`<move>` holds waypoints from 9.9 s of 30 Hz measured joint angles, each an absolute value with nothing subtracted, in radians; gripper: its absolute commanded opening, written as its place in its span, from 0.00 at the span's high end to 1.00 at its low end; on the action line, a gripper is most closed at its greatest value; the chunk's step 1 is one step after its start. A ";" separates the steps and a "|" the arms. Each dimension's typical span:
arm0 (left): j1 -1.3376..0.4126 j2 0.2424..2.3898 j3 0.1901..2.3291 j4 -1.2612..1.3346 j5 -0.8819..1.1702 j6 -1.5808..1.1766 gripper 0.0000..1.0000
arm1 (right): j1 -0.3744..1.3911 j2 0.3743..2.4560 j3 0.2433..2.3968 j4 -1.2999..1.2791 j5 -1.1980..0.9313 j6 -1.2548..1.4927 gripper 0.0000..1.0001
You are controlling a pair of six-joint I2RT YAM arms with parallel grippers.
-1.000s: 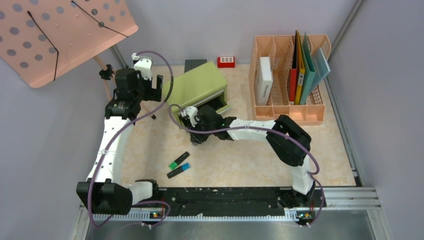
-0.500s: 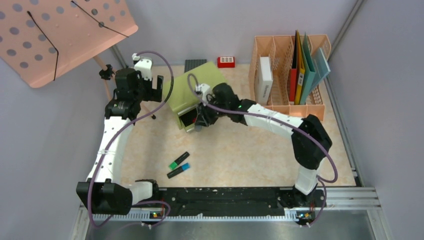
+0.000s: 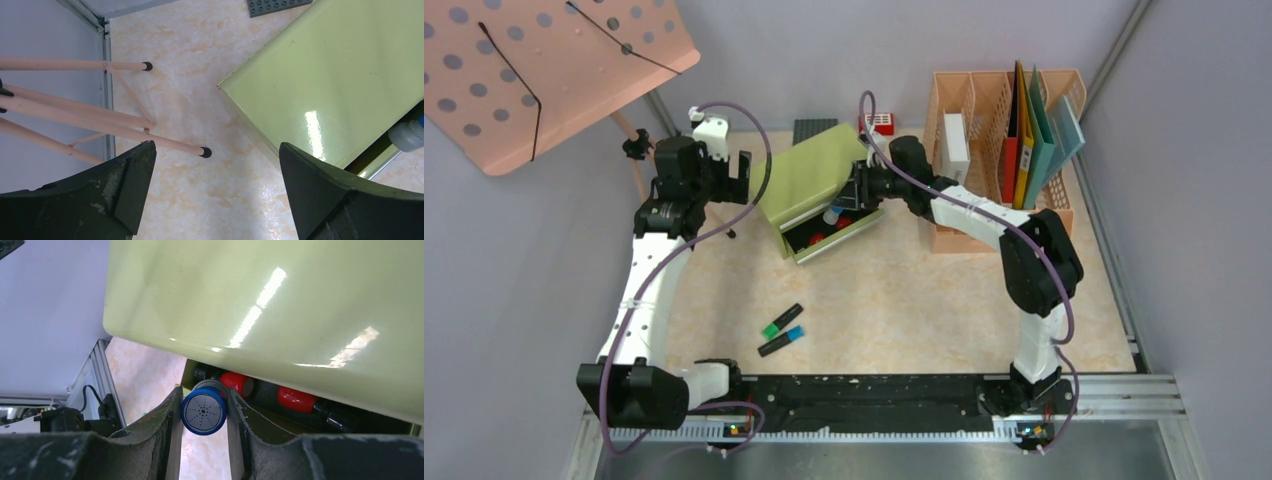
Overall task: Organize the desk
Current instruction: Place the stationery in the drawer, then close the drawer in the storage box, then open the drawer in the storage box.
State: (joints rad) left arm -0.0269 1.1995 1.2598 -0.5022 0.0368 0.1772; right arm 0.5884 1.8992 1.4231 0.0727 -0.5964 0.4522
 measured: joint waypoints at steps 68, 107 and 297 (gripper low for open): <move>-0.027 1.208 1.260 -0.507 0.112 0.159 0.02 | 0.592 1.826 1.322 -0.006 -0.561 0.031 0.65; -0.024 1.209 1.260 -0.485 -0.038 0.106 0.01 | 0.770 2.053 1.502 -0.068 -0.311 -0.081 0.81; -0.149 1.794 1.459 -0.086 0.347 -0.086 0.20 | 0.448 2.394 1.470 1.050 -0.823 1.420 0.71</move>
